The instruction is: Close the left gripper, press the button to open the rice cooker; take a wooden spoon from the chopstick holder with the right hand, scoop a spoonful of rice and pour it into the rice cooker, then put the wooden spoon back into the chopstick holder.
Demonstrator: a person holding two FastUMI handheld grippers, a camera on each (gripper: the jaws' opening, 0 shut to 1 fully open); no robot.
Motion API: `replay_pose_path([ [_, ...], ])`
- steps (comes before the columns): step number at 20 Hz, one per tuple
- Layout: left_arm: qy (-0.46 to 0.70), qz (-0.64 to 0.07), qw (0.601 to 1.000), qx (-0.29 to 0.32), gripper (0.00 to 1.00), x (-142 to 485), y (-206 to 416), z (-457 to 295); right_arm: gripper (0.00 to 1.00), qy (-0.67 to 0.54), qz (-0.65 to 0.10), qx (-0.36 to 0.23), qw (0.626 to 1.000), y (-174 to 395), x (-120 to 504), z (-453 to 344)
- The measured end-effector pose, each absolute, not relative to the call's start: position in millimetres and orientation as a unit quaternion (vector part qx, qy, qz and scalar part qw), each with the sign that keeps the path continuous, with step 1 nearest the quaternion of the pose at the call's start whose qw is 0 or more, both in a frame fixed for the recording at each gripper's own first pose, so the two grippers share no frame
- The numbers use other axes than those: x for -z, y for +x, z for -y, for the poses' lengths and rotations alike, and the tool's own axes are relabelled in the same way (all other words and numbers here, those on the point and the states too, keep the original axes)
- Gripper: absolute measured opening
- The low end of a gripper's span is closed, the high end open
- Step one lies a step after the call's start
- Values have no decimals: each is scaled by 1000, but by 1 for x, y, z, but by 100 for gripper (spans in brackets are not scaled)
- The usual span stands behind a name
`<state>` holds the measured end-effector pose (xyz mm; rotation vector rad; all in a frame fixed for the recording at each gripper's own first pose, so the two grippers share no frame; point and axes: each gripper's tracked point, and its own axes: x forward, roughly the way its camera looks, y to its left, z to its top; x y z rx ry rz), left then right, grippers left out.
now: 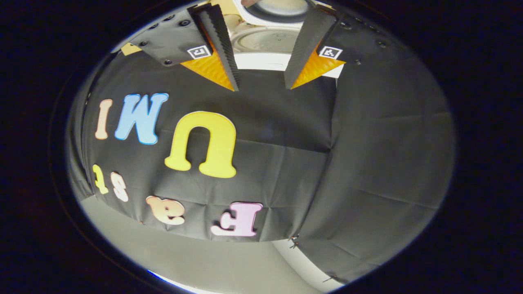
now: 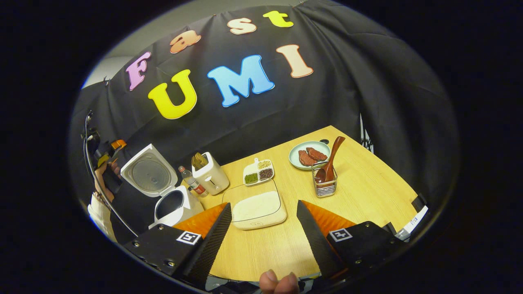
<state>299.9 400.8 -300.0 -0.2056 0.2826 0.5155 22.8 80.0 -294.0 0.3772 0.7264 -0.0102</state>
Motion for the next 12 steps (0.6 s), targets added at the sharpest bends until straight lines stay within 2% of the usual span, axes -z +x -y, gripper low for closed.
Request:
replay_pose_path([
  [1,-93,-146,950,-260,80,308,308,-410,98,179,-360,5,916,18,298,-79],
  [4,-73,-182,946,-259,75,334,331,-425,98,183,-372,10,910,13,302,-77],
  [5,-65,-195,945,-255,87,340,337,-426,98,186,-375,9,908,12,303,-78],
  [6,-56,-207,943,-253,81,351,343,-429,98,185,-379,8,907,12,304,-79],
  [8,-54,-274,931,-234,80,385,340,-416,98,180,-380,6,907,11,305,-79],
  [9,-43,-247,938,-237,80,366,342,-417,98,178,-380,4,908,11,304,-81],
  [11,-57,-259,935,-236,85,375,338,-412,98,179,-382,-1,907,11,306,-86],
  [12,-58,-256,936,-234,81,374,336,-408,98,181,-384,-4,905,11,307,-90],
])
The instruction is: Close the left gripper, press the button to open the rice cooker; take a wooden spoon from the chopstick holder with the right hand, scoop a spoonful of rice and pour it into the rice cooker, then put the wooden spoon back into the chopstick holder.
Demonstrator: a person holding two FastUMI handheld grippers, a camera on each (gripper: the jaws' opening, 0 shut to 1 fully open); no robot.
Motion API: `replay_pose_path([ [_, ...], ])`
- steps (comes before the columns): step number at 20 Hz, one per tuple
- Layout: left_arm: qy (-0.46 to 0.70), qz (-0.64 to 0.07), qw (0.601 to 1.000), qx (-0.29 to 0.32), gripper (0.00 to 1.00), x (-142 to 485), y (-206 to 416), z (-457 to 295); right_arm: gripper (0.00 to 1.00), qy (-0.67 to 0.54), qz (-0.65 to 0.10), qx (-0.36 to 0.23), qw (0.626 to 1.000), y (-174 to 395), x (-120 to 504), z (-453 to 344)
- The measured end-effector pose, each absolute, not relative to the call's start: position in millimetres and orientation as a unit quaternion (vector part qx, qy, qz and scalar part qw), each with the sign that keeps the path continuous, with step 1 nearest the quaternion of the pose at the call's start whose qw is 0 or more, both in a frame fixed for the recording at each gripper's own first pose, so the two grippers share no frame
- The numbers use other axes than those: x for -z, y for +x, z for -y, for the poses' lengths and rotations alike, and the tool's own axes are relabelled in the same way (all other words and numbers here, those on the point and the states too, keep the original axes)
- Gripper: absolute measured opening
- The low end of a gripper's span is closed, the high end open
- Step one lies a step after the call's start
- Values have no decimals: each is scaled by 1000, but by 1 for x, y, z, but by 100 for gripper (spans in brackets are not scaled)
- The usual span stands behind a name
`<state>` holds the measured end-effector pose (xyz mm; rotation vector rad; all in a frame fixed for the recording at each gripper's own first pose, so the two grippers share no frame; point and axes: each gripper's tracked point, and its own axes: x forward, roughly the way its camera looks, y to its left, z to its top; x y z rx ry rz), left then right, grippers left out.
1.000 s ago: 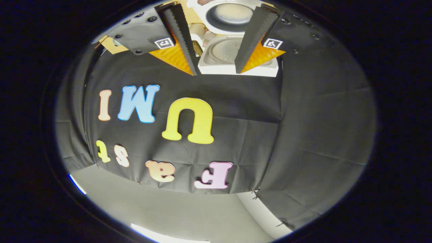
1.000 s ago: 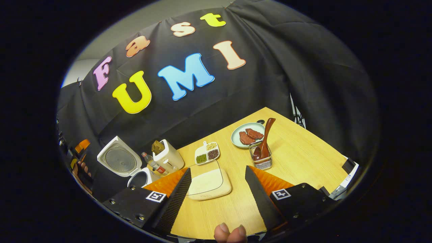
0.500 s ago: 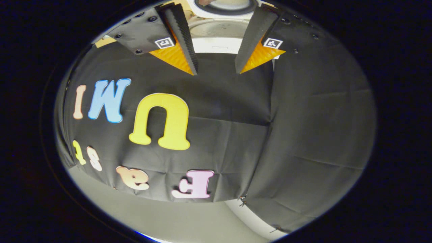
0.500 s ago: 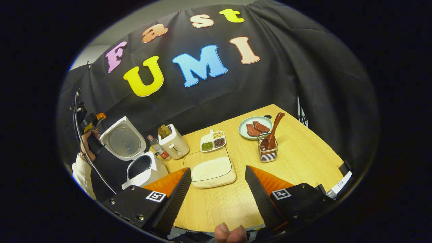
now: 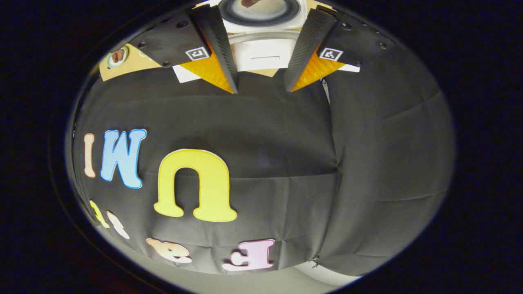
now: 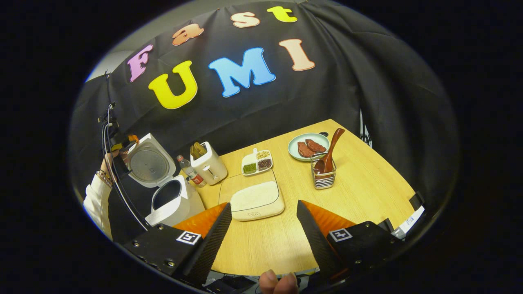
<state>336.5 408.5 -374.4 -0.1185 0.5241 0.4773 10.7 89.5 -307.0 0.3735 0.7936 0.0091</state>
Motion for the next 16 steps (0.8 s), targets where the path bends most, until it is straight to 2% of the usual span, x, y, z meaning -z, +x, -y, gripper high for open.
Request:
replay_pose_path([
  [2,-53,-253,938,-231,81,374,322,-398,98,184,-385,-10,904,12,308,-94],
  [3,-51,-251,939,-229,77,373,315,-394,98,185,-387,-11,903,11,309,-95],
  [4,-52,-249,940,-227,88,375,310,-386,98,187,-388,-12,902,10,309,-96],
  [5,-52,-245,942,-225,82,372,302,-380,98,188,-387,-13,903,10,309,-98],
  [12,-42,-226,951,-209,82,379,235,-333,98,199,-397,-7,896,4,318,-97],
  [13,-42,-225,951,-209,79,382,225,-327,98,200,-398,-7,895,3,319,-98],
  [14,-38,-222,952,-208,82,386,215,-320,98,200,-400,-8,895,3,319,-99],
  [15,-31,-217,954,-206,79,388,207,-314,98,198,-401,-9,895,2,320,-100],
  [16,-27,-216,955,-203,82,392,198,-307,98,194,-400,-11,895,2,320,-101],
])
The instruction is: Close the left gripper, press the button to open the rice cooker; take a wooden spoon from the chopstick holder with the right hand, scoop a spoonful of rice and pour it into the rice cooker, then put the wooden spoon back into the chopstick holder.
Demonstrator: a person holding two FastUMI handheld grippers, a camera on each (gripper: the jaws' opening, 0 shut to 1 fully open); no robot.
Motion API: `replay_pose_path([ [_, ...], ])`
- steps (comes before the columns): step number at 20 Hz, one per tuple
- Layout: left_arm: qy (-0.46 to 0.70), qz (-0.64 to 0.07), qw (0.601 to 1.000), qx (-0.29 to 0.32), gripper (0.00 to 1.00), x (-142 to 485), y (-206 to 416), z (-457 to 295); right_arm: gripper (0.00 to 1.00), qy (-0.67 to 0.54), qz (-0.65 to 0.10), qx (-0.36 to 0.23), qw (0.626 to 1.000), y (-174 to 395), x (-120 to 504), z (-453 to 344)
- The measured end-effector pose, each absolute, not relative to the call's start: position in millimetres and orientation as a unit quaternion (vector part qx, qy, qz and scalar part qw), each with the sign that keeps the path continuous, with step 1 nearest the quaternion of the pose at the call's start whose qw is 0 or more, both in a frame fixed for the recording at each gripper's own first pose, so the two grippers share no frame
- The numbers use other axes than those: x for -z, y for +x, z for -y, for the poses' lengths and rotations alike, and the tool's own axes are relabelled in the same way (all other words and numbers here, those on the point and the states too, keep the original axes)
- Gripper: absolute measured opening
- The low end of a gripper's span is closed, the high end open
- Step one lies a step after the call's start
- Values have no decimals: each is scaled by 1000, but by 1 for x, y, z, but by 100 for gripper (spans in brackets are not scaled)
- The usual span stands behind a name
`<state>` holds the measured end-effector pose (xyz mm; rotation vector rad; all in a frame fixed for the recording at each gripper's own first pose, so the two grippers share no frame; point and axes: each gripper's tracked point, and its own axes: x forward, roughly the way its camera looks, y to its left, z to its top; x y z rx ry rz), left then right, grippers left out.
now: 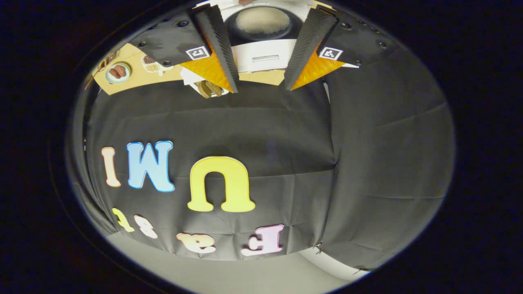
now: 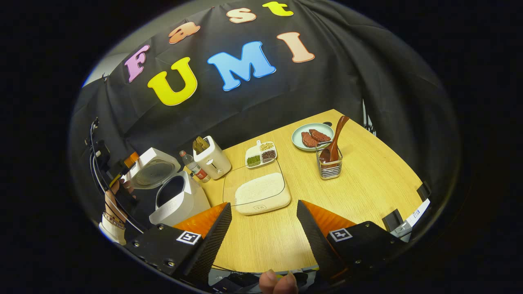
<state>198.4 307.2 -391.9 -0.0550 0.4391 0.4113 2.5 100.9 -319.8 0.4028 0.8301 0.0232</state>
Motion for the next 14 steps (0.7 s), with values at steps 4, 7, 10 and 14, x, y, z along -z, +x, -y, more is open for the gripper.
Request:
replay_pose_path([
  [4,-44,-230,951,-202,76,414,165,-285,98,192,-406,-18,894,1,323,-108],
  [7,-46,-248,947,-198,76,436,145,-270,98,193,-411,-18,891,-1,327,-108],
  [10,-58,-277,940,-190,87,462,126,-256,98,201,-414,-16,888,-1,329,-109],
  [14,-70,-368,912,-170,86,530,101,-242,98,198,-414,-15,888,-2,330,-108],
])
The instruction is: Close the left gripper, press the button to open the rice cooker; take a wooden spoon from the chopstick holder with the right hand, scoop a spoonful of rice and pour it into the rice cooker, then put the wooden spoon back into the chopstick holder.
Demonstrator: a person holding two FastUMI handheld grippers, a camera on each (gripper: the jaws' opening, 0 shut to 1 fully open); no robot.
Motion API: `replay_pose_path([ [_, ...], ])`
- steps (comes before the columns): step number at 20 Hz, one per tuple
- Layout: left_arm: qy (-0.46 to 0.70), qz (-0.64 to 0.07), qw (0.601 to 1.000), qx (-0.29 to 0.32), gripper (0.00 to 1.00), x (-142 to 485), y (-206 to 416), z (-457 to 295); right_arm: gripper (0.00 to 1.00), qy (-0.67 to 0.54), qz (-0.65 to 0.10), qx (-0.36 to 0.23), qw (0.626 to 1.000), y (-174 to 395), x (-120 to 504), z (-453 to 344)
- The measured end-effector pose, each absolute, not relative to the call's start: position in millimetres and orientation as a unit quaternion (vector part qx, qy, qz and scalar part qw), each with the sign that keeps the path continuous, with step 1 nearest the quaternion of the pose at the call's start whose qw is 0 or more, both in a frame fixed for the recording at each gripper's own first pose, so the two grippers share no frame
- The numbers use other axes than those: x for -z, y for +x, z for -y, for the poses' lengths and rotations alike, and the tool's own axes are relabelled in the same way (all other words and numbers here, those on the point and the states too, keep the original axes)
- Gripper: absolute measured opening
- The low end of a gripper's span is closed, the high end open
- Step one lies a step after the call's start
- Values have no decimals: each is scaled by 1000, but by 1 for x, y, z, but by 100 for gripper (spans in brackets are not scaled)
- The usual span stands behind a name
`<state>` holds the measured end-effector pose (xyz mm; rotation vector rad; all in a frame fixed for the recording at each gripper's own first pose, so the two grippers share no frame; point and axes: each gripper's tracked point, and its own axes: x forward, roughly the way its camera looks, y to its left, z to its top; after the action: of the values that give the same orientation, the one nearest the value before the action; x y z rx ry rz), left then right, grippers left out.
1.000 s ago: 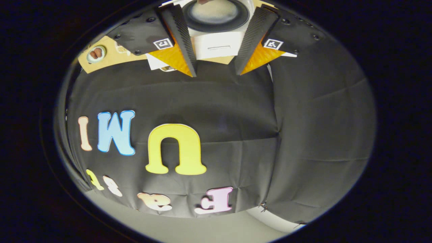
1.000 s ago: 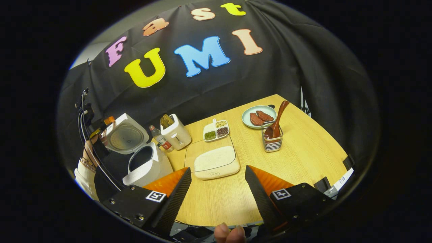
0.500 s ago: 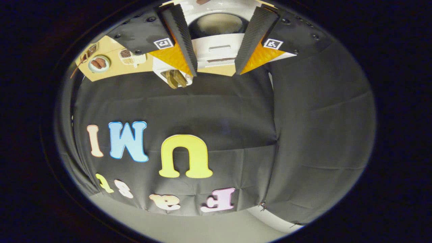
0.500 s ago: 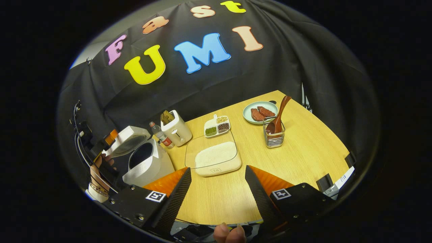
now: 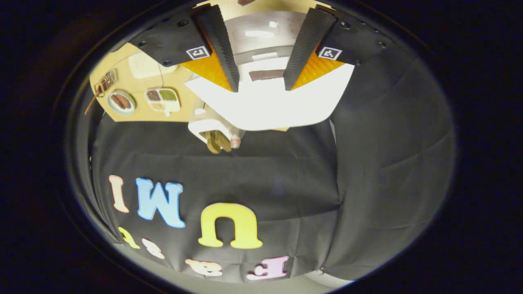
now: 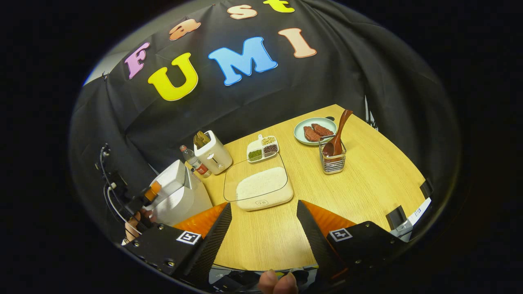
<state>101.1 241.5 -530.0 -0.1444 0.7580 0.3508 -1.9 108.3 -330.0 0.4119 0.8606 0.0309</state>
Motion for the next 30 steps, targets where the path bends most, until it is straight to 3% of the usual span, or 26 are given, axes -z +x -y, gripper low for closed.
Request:
replay_pose_path([
  [1,-73,-376,908,-172,81,536,94,-239,98,198,-414,-14,889,-3,331,-108],
  [10,-64,-365,916,-155,85,525,100,-242,98,200,-404,-7,892,2,326,-103],
  [13,-53,-330,930,-153,85,493,110,-250,98,197,-404,-8,893,0,326,-103],
  [15,-38,-298,941,-154,77,465,118,-256,98,197,-405,-10,893,-2,326,-104],
  [16,-35,-291,944,-152,81,461,123,-256,98,198,-406,-11,892,-3,327,-105],
  [17,-44,-301,941,-148,76,467,126,-255,98,201,-408,-14,890,-5,327,-106],
  [18,-61,-326,932,-148,80,480,124,-255,98,203,-407,-16,891,-7,326,-107],
  [19,-77,-347,923,-150,77,491,121,-253,98,203,-403,-16,892,-7,324,-106],
  [20,-79,-369,913,-153,84,505,116,-255,98,204,-400,-15,893,-7,321,-104],
  [22,-64,-405,900,-149,78,526,107,-249,98,208,-395,-11,895,-8,318,-100],
  [30,-62,-397,891,-210,82,526,93,-243,98,215,-389,-3,896,-10,316,-95],
])
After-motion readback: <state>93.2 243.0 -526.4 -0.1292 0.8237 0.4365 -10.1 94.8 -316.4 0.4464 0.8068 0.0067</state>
